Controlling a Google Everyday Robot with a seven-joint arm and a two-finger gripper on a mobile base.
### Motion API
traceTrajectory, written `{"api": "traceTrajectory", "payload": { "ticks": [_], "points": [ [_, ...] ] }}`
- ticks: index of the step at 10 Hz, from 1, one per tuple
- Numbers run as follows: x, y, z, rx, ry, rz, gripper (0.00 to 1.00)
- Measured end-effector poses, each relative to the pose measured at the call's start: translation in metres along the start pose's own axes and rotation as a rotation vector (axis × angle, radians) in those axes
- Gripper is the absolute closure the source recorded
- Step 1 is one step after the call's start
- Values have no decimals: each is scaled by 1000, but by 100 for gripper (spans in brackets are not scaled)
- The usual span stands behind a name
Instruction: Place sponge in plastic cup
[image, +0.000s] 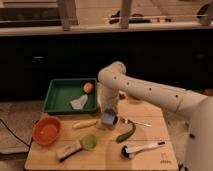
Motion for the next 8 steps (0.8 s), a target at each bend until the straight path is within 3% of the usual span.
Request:
{"api": "traceTrajectory", "payload": {
  "ticks": [6, 8],
  "points": [
    [-62, -55, 15, -34, -92, -262, 100],
    [-68, -61, 23, -43, -103, -276, 100]
  ]
}}
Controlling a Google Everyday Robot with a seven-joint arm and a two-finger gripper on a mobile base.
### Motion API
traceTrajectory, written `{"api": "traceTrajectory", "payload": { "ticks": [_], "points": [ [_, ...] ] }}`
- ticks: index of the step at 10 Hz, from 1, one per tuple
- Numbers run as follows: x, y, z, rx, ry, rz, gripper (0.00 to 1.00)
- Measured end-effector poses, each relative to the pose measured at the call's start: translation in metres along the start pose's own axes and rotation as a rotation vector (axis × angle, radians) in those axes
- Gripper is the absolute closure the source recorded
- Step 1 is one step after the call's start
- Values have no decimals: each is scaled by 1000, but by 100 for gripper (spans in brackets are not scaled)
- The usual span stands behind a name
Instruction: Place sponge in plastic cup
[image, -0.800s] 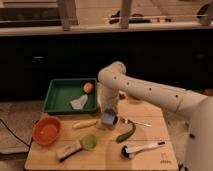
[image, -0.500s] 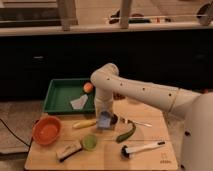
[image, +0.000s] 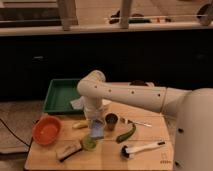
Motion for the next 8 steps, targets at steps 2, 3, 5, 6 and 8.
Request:
{"api": "traceTrajectory", "payload": {
  "ticks": [2, 3, 5, 6, 8],
  "points": [
    [2, -13, 12, -11, -15, -15, 100],
    [2, -19, 15, -15, -21, -22, 100],
    [-1, -32, 23, -26, -40, -43, 100],
    [-4, -35, 27, -30, -46, -46, 100],
    [-14, -42, 30, -40, -52, -57, 100]
  ]
}}
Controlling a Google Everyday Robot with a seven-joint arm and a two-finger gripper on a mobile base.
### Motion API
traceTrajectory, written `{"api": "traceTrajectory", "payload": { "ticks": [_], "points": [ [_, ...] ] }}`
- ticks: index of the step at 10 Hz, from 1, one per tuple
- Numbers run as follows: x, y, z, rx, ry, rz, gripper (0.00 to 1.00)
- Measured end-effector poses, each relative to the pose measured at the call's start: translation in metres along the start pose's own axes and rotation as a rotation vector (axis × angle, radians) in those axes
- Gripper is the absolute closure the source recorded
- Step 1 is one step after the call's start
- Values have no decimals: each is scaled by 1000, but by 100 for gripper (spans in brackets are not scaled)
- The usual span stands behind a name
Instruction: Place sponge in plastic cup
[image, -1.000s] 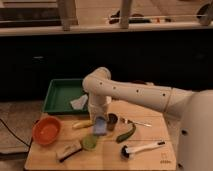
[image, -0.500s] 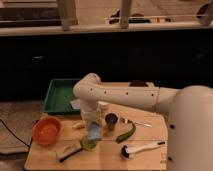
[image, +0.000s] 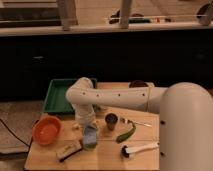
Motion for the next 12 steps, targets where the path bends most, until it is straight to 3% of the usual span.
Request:
{"api": "traceTrajectory", "payload": {
  "ticks": [3, 5, 7, 12],
  "points": [
    [-9, -1, 2, -4, -6, -2, 100],
    [-13, 2, 2, -1, -6, 4, 92],
    [-14, 8, -1, 2, -3, 11, 68],
    [-14, 9, -7, 4, 5, 19, 24]
  ]
}}
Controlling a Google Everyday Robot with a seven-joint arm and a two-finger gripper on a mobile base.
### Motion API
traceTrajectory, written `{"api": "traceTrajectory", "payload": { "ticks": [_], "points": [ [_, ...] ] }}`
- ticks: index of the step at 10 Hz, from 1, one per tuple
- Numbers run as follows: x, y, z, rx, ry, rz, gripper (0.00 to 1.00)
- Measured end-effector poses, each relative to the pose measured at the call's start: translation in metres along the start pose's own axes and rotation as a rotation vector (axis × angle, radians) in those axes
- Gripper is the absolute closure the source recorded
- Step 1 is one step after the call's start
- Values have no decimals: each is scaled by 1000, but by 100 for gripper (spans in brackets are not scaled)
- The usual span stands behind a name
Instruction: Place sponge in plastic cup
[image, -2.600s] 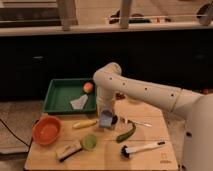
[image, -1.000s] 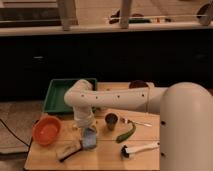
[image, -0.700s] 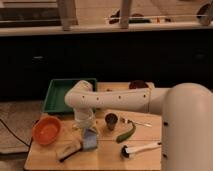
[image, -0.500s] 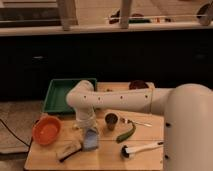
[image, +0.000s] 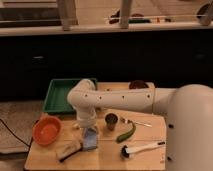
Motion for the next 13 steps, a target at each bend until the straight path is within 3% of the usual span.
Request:
{"api": "traceTrajectory", "payload": {
  "ticks": [1, 8, 13],
  "points": [
    [1, 0, -1, 2, 2, 3, 20],
    [6, 0, -2, 12, 5, 8, 20],
    [20, 10, -15, 28, 40, 67, 20]
  ]
}}
